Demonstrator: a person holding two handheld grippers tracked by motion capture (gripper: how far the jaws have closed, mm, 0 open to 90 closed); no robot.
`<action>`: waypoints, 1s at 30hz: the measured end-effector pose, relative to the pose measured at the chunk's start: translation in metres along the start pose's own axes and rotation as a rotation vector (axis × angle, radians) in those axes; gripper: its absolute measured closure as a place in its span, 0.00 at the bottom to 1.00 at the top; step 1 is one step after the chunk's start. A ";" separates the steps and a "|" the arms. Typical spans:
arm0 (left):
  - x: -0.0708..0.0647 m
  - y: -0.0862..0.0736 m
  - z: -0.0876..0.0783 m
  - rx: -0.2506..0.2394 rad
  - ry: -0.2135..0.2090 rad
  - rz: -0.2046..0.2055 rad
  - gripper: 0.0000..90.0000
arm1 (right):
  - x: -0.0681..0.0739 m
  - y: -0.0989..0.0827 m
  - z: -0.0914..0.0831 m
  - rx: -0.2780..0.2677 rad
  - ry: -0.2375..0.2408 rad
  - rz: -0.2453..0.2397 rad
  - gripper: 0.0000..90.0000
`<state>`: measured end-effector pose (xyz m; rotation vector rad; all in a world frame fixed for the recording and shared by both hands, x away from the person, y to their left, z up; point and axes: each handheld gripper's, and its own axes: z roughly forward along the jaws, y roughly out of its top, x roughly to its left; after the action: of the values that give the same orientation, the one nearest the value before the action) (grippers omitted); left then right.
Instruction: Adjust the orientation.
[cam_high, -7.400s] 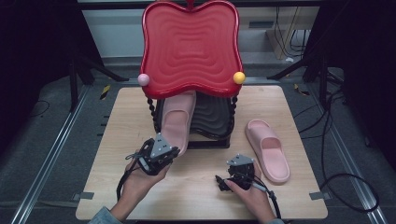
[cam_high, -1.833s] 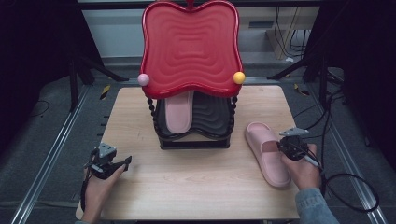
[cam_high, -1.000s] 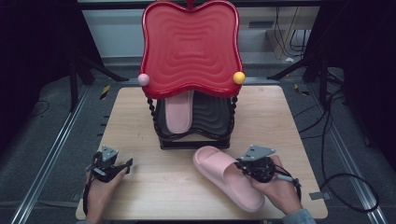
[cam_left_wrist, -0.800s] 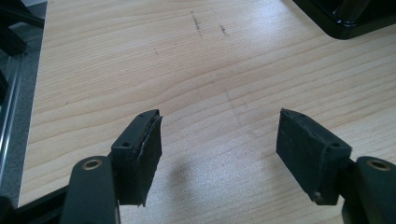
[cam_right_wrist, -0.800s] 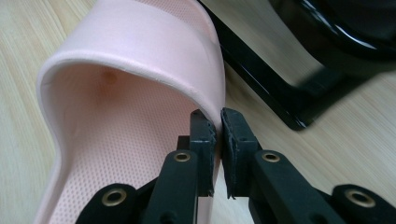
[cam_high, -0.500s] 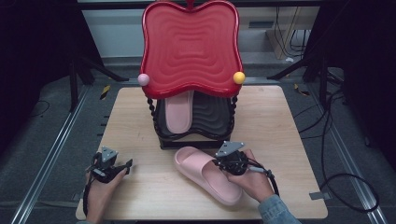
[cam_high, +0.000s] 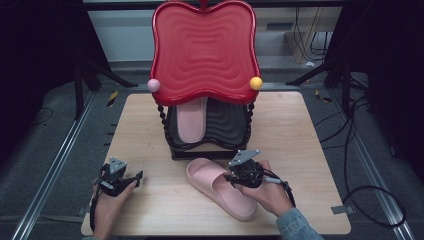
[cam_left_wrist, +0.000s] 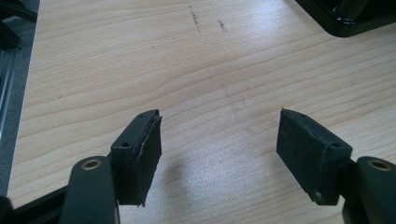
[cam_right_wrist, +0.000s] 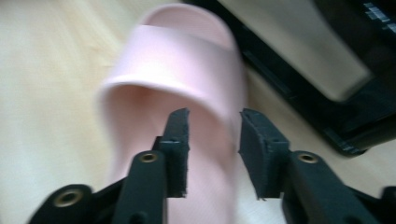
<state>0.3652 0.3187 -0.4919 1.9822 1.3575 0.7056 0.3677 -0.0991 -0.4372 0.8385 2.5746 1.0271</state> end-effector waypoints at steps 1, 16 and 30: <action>0.000 0.000 0.000 0.000 0.000 0.000 0.34 | 0.000 0.000 0.000 0.000 0.000 0.000 0.68; 0.000 -0.001 0.000 0.002 -0.007 -0.004 0.34 | 0.040 0.008 0.015 0.084 0.147 0.026 0.76; 0.000 -0.001 0.001 0.007 -0.007 0.002 0.34 | 0.041 0.016 0.034 0.138 0.151 0.045 0.89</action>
<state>0.3651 0.3188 -0.4936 1.9900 1.3556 0.6950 0.3559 -0.0464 -0.4510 0.8872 2.7932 0.9685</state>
